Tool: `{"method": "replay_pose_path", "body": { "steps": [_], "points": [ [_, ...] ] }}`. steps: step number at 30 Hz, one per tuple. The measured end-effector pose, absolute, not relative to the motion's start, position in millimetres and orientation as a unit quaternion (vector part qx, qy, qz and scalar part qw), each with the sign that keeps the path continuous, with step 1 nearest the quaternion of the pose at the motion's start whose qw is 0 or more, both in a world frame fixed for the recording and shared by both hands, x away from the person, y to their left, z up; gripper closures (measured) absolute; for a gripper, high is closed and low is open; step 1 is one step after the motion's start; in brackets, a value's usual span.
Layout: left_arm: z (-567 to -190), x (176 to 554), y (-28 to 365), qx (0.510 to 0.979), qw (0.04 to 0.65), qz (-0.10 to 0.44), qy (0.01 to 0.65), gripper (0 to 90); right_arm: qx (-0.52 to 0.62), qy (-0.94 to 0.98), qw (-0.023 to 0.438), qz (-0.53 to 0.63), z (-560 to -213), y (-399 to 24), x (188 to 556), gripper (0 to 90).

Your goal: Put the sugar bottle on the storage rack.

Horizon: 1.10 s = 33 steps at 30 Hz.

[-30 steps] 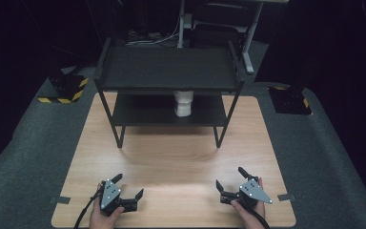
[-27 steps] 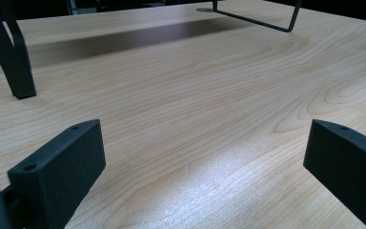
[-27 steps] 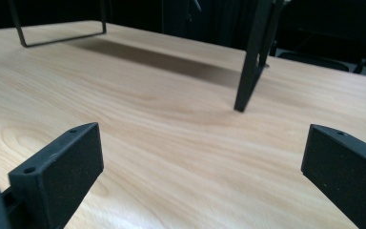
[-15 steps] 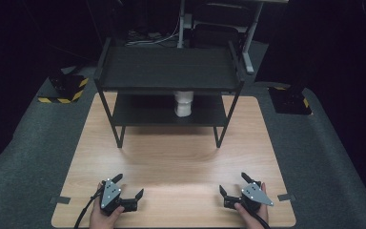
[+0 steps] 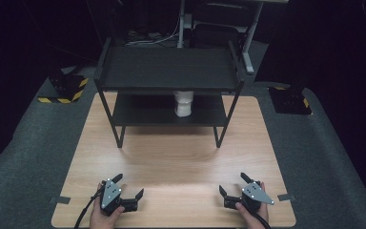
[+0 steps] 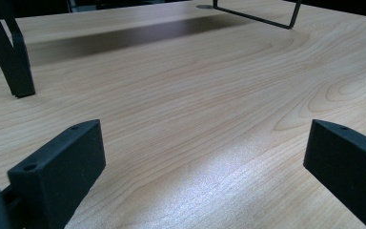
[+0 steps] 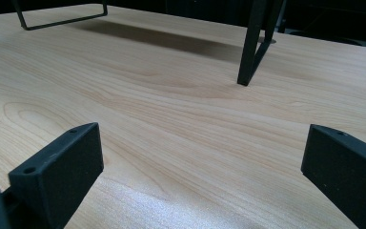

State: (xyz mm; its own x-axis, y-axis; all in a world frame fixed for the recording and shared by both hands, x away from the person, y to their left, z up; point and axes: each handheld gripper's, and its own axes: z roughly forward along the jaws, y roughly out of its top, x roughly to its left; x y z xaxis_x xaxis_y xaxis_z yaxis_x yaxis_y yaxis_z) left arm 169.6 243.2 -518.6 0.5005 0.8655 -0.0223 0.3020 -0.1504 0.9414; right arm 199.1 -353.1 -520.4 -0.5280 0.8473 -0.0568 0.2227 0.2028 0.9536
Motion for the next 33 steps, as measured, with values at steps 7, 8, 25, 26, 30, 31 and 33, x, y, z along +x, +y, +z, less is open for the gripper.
{"method": "replay_pose_path", "body": {
  "steps": [7, 8, 25, 26, 30, 31, 33],
  "points": [
    [-518.6, 169.5, 243.4, 0.706, 0.503, 0.281, 0.412, 0.5, 0.376, 0.713, 0.307, 0.506, -519.7, -352.9, 199.8, 0.5],
    [-518.5, 169.7, 243.7, 0.706, 0.504, 0.279, 0.412, 0.5, 0.376, 0.714, 0.307, 0.505, -519.5, -352.6, 199.7, 0.5],
    [-516.8, 172.1, 243.0, 0.712, 0.500, 0.274, 0.409, 0.5, 0.381, 0.710, 0.308, 0.506, -520.1, -352.0, 199.2, 0.5],
    [-516.6, 172.4, 242.8, 0.712, 0.500, 0.274, 0.410, 0.5, 0.382, 0.709, 0.308, 0.506, -520.0, -352.0, 198.8, 0.5],
    [-516.0, 173.0, 242.6, 0.713, 0.499, 0.273, 0.410, 0.5, 0.382, 0.708, 0.311, 0.506, -520.7, -351.7, 197.6, 0.5],
    [-516.0, 173.0, 242.6, 0.713, 0.499, 0.273, 0.410, 0.5, 0.383, 0.708, 0.311, 0.506, -520.6, -351.5, 197.4, 0.5],
    [-515.9, 173.5, 243.0, 0.713, 0.499, 0.271, 0.410, 0.5, 0.382, 0.708, 0.312, 0.505, -520.8, -351.2, 197.3, 0.5]
  ]
}}
